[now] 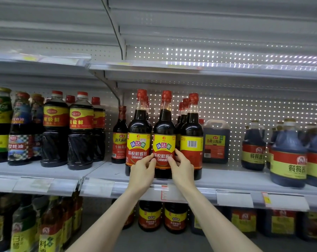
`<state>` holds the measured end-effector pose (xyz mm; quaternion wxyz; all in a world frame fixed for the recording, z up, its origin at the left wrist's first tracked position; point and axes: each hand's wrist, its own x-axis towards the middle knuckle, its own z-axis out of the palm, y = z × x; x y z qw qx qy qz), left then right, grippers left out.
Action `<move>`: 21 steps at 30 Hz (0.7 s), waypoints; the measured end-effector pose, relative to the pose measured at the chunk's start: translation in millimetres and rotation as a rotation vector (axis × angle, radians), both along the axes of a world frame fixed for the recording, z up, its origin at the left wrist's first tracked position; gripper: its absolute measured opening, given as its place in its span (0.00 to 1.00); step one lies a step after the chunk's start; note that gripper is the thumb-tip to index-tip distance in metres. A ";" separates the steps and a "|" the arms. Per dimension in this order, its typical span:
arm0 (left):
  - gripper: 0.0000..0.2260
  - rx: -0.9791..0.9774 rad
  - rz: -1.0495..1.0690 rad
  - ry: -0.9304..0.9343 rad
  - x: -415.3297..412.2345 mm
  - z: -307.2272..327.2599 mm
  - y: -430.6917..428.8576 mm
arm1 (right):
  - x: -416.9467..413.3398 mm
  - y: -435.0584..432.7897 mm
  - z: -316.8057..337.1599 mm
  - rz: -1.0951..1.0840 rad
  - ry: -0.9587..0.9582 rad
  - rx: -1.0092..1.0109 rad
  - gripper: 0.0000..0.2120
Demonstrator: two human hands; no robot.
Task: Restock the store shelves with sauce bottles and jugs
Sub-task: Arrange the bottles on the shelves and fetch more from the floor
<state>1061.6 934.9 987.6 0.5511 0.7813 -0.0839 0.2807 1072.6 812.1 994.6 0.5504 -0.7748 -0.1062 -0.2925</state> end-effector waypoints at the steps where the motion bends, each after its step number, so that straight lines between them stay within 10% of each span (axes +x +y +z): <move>1: 0.17 -0.003 0.005 -0.002 -0.6 -0.1 -0.2 | 0.2 0.1 0.5 0.006 -0.001 0.002 0.23; 21: 0.18 -0.040 0.000 -0.022 0.2 -2.0 -3.8 | 3.1 -0.5 1.8 0.017 0.014 0.012 0.23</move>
